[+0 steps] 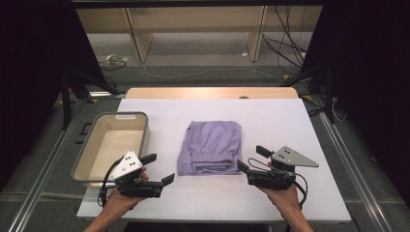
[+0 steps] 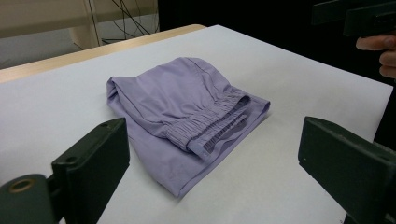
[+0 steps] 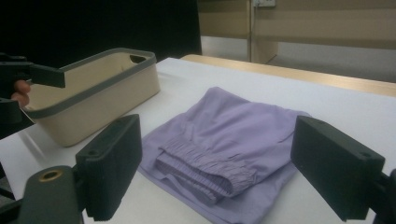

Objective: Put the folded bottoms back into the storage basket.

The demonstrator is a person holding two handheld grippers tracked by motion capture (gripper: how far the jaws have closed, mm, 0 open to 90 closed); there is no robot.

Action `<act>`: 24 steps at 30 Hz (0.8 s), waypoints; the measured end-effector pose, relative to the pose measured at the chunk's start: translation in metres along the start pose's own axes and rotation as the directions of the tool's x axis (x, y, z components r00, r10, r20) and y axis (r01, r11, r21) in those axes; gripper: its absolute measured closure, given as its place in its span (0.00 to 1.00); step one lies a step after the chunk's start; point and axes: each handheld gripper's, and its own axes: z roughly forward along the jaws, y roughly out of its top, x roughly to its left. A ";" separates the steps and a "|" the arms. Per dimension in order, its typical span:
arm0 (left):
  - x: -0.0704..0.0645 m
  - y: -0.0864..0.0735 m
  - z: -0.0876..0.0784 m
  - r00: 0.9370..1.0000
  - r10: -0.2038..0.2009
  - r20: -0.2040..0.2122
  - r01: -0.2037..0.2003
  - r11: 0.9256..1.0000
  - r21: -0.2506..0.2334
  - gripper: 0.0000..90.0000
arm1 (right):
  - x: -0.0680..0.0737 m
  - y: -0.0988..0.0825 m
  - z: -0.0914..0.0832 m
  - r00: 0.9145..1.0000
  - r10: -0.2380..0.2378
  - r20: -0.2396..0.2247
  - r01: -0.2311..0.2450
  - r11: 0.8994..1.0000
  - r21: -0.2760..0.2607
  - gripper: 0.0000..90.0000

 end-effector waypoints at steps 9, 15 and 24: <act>0.001 0.000 0.002 1.000 -0.006 -0.003 0.006 1.000 0.004 0.10 | 0.000 0.000 0.000 1.000 -0.002 0.002 0.002 1.000 -0.007 0.20; 0.001 0.000 0.004 1.000 -0.010 -0.007 0.010 1.000 0.012 0.10 | -0.002 0.001 0.001 1.000 -0.003 0.011 0.003 1.000 -0.010 0.20; 0.000 -0.001 0.009 1.000 -0.024 -0.007 0.024 0.999 0.022 0.10 | -0.005 0.003 0.003 1.000 -0.006 0.016 0.006 1.000 -0.012 0.20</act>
